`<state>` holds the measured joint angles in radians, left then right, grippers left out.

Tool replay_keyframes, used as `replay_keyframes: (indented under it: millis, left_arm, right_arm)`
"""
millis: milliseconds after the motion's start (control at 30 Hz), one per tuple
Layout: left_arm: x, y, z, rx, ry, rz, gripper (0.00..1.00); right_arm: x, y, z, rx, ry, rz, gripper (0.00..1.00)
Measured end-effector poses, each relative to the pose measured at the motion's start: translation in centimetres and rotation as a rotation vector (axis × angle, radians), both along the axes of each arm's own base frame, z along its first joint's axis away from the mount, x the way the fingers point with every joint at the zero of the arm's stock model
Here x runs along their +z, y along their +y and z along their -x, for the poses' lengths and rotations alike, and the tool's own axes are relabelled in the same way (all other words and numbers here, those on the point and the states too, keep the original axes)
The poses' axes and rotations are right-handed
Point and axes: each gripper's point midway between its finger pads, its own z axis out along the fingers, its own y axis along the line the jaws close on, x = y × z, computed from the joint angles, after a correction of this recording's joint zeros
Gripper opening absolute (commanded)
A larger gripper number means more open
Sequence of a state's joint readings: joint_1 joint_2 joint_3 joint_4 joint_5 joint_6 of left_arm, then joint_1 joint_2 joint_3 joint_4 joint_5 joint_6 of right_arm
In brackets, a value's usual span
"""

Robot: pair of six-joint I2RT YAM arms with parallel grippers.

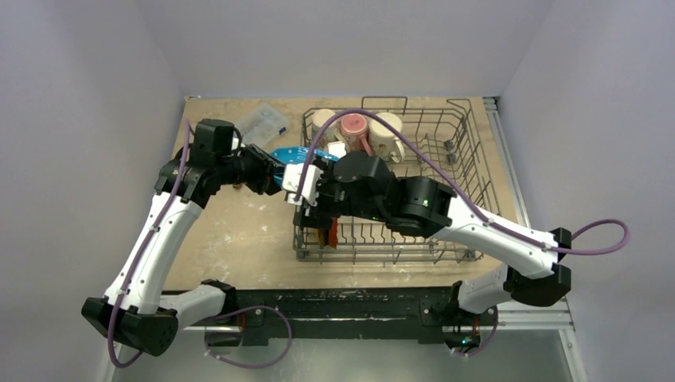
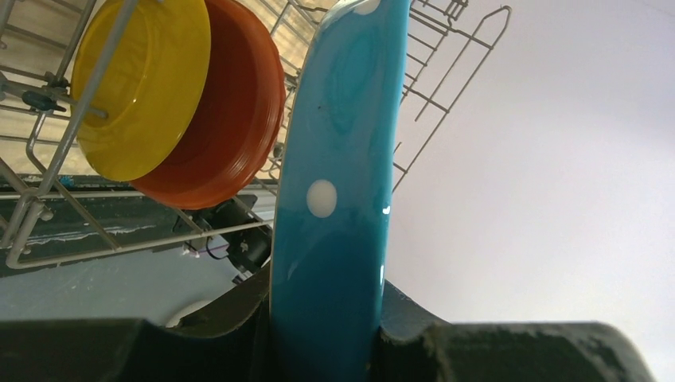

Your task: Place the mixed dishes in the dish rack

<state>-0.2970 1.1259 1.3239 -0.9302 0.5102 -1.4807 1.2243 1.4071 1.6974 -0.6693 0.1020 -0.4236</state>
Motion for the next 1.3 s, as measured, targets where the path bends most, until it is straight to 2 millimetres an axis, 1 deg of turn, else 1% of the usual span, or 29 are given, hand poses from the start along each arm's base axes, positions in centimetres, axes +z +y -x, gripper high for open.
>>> replay_keyframes:
  millis: [67,133,167,233,300,367,467,533,567,633,733,767,800,867,1067,1100,1200,1300]
  left_arm:
    - [-0.1,0.0,0.0,0.0,0.008,-0.002,0.0]
    - [-0.3,0.0,0.1,0.0,0.016,-0.005,0.0]
    - [-0.4,0.0,0.1,0.0,0.02,-0.006,0.0]
    - [-0.5,0.0,0.2,0.0,0.027,-0.008,0.0]
    - [-0.6,0.0,0.1,0.0,0.03,-0.009,0.0]
    - [-0.6,0.0,0.1,0.001,0.032,-0.01,0.0]
    - [-0.5,0.0,0.0,0.0,0.034,-0.01,0.0]
    - [-0.4,0.0,-0.1,0.0,0.034,-0.01,0.0]
    - [-0.4,0.0,-0.1,0.0,0.033,-0.009,0.0]
    - [-0.3,0.0,-0.1,-0.001,0.033,-0.009,0.0]
    - [-0.2,-0.1,-0.2,-0.001,0.031,-0.008,0.0]
    - [-0.2,-0.1,-0.2,-0.003,0.029,-0.01,0.0]
    - [-0.3,0.0,-0.2,-0.005,0.029,-0.014,0.0]
    - [-0.3,0.0,-0.2,-0.021,0.012,-0.027,0.0]
    - [0.2,0.2,-0.2,-0.011,0.001,-0.036,0.0]
    - [0.2,0.2,-0.2,-0.01,0.001,-0.036,0.08]
    - [0.2,0.2,-0.2,-0.009,-0.001,-0.036,0.37]
    - [0.9,0.0,-0.3,-0.007,-0.018,-0.016,0.55]
  right_arm:
    - [-0.8,0.1,-0.7,-0.032,-0.033,0.043,0.65]
    - [-1.1,-0.1,-1.5,-0.075,-0.078,0.078,0.61]
    - [-1.2,-0.3,-1.9,-0.096,-0.099,0.093,0.6]
    - [-1.1,-0.6,-2.6,-0.136,-0.136,0.112,0.61]
    - [-1.4,-0.7,-3.0,-0.155,-0.163,0.135,0.67]
    - [-1.9,-0.7,-3.2,-0.158,-0.184,0.163,0.69]
    - [-3.4,-0.6,-3.4,-0.153,-0.198,0.211,0.68]
    - [-4.3,-0.6,-3.6,-0.155,-0.203,0.235,0.64]
    - [-4.8,-0.5,-3.7,-0.158,-0.207,0.247,0.62]
    - [-5.2,-0.3,-4.0,-0.167,-0.214,0.255,0.47]
    - [-5.8,-0.1,-4.7,-0.2,-0.24,0.265,0.21]
    - [-5.8,-0.1,-5.0,-0.213,-0.251,0.264,0.12]
    - [-5.7,0.0,-5.3,-0.225,-0.264,0.259,0.0]
    - [-6.0,0.1,-5.3,-0.222,-0.269,0.263,0.0]
    - [-5.5,0.3,-5.4,-0.235,-0.283,0.24,0.0]
    - [-5.4,0.3,-5.4,-0.235,-0.282,0.239,0.0]
    - [-5.4,0.3,-5.4,-0.236,-0.278,0.234,0.0]
    - [-5.2,0.5,-5.2,-0.254,-0.245,0.192,0.0]
